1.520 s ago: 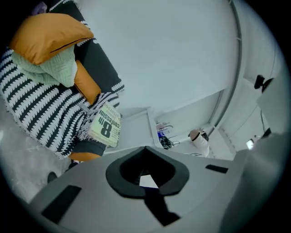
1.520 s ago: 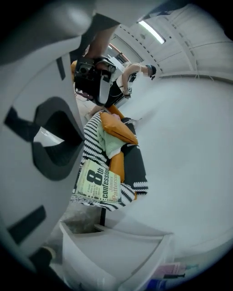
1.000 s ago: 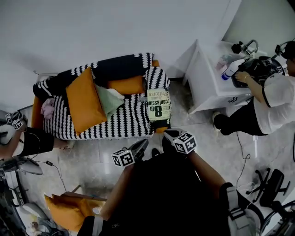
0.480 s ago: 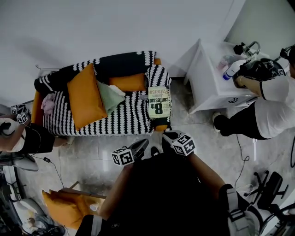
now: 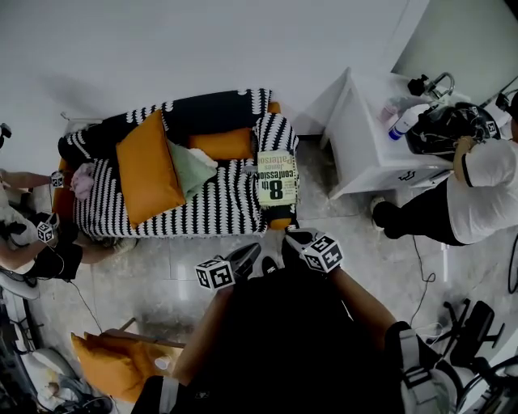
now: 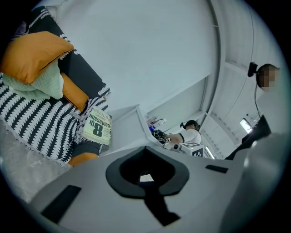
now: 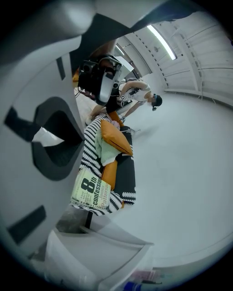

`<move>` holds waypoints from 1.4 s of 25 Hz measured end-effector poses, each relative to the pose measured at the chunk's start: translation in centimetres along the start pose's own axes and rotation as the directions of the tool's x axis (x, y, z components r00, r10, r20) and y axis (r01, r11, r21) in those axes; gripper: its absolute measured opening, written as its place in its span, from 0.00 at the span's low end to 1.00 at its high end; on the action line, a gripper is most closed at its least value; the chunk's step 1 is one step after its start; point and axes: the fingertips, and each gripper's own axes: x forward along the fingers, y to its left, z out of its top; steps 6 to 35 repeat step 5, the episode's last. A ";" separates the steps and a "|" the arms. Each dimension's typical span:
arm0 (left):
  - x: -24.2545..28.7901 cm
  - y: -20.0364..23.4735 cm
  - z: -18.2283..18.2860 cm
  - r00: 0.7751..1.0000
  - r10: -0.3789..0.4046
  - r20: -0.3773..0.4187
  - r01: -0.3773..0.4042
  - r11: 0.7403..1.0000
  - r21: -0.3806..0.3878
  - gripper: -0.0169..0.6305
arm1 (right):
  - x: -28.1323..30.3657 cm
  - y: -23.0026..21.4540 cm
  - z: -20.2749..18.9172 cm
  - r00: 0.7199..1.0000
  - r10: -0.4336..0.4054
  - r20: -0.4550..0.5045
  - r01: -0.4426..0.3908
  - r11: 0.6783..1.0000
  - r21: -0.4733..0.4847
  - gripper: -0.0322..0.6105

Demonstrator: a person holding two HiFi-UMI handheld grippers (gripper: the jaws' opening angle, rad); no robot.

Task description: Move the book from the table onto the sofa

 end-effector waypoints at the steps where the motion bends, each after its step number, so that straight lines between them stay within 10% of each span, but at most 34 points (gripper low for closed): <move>1: 0.0 0.0 0.0 1.000 -0.001 -0.002 0.001 1.000 0.000 0.04 | 0.0 -0.1 0.1 1.000 -0.001 0.001 0.001 1.000 0.002 0.06; 35: 0.2 0.0 0.2 1.000 -0.003 -0.008 0.003 1.000 0.005 0.04 | -0.1 -0.3 0.2 1.000 -0.006 0.005 0.006 1.000 0.008 0.06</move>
